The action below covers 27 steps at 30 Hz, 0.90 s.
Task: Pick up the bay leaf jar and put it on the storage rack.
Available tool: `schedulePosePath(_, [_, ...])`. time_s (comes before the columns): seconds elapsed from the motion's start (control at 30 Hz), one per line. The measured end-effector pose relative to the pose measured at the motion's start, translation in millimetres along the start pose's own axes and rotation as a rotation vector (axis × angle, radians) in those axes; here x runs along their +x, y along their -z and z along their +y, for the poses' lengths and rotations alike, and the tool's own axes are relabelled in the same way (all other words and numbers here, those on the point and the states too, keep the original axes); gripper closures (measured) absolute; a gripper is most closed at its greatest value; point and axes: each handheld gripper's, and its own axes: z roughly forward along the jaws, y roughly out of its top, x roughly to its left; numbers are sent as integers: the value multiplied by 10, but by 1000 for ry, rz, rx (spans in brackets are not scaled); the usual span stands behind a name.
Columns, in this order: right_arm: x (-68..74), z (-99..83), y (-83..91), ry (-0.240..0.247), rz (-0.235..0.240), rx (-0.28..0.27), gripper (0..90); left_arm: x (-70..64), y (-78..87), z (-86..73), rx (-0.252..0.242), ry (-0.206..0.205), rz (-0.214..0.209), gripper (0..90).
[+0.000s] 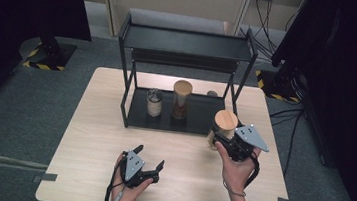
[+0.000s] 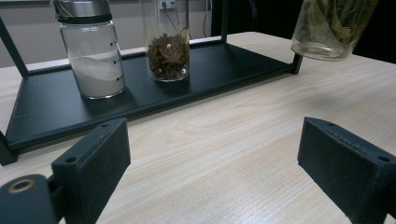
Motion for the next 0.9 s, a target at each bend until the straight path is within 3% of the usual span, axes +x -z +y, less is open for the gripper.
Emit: schedulePosePath(0.9, [-26, 92, -272, -15, -24, 9, 254, 1, 0, 0, -1, 1, -1, 88])
